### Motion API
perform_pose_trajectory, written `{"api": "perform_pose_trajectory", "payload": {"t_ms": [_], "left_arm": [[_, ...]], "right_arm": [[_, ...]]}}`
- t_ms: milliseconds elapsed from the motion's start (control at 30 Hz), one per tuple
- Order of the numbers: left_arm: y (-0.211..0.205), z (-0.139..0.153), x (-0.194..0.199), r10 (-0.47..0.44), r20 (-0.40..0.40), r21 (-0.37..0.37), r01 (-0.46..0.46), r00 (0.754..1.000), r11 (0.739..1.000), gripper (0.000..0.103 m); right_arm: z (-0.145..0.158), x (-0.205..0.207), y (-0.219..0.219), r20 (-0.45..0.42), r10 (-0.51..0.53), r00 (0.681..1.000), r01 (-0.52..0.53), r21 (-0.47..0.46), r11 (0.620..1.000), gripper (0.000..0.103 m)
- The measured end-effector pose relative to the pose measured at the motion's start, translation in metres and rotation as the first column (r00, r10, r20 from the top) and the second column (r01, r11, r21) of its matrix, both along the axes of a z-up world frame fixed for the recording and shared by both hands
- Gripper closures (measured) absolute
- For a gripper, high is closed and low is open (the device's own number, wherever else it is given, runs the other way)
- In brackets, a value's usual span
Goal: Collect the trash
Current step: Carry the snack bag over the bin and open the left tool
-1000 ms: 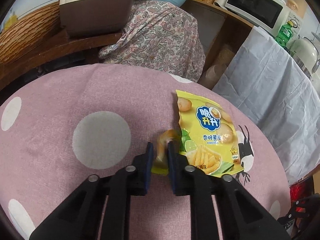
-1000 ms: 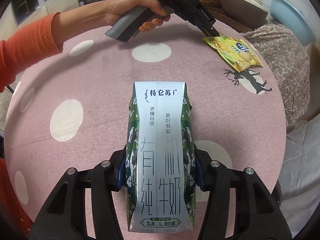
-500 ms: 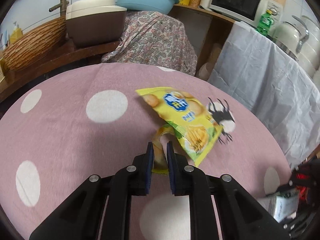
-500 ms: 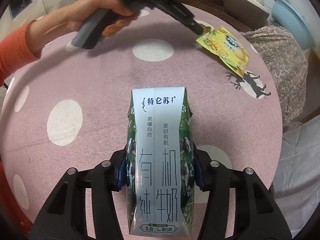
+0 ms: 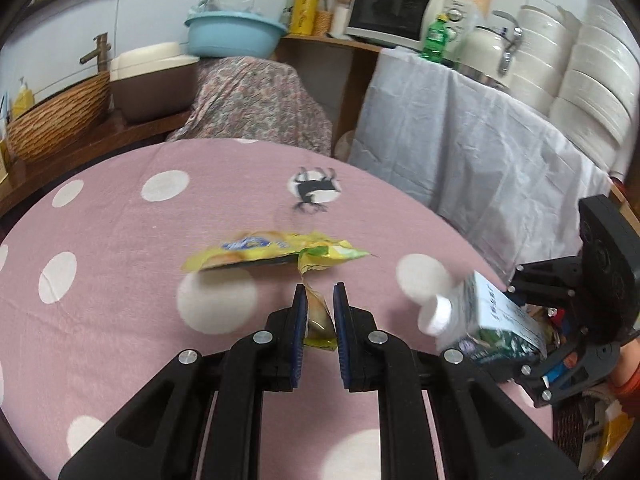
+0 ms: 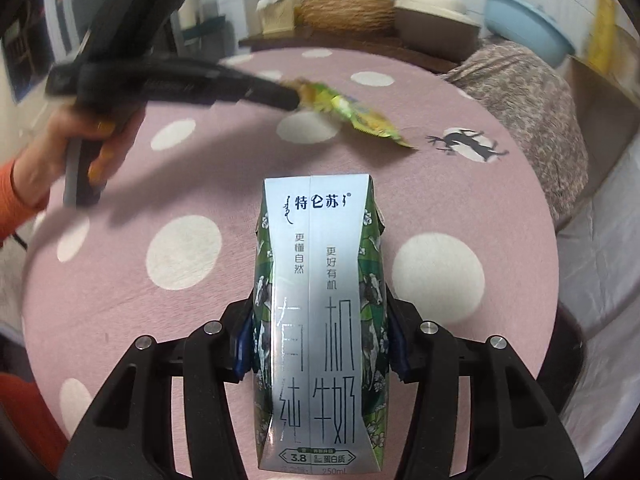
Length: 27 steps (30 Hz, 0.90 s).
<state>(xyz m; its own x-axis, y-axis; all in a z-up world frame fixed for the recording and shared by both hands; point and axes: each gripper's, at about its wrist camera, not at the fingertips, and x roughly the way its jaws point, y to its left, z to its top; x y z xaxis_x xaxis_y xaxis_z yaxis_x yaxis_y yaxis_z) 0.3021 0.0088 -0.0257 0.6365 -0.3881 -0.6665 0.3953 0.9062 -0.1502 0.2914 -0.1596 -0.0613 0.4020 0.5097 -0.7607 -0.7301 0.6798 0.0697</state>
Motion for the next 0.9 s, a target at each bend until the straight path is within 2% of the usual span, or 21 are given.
{"api": "perform_pose_trajectory", "payload": {"t_ms": [67,267,433,633,767,900], "left_arm": [[-0.015,0.004,-0.012,-0.027,0.011,-0.017,0.027,1.0,0.999,0.089],[-0.074,0.012,-0.038,-0.112,0.048,-0.069,0.115,0.993,0.991,0.089],[-0.127,0.019,-0.04,-0.186,0.058,-0.102,0.191,0.981,0.976,0.089],[-0.198,0.03,-0.031,-0.273,0.066,-0.12,0.279,0.96,0.953,0.089],[-0.24,0.037,-0.018,-0.306,0.061,-0.146,0.312,0.95,0.939,0.089],[-0.272,0.033,-0.001,-0.315,0.028,-0.156,0.315,0.949,0.936,0.089]], "right_arm": [[0.003,-0.011,-0.016,0.001,-0.032,0.999,0.032,0.061,0.998,0.051],[0.006,-0.042,-0.067,0.005,-0.159,0.987,0.156,0.167,0.974,0.051],[0.009,-0.062,-0.124,0.022,-0.287,0.958,0.276,0.222,0.935,0.051],[0.005,-0.07,-0.191,0.04,-0.458,0.888,0.435,0.249,0.865,0.051],[-0.005,-0.07,-0.235,0.02,-0.561,0.828,0.536,0.265,0.801,0.051],[-0.014,-0.068,-0.26,0.043,-0.621,0.783,0.596,0.236,0.768,0.051]]}}
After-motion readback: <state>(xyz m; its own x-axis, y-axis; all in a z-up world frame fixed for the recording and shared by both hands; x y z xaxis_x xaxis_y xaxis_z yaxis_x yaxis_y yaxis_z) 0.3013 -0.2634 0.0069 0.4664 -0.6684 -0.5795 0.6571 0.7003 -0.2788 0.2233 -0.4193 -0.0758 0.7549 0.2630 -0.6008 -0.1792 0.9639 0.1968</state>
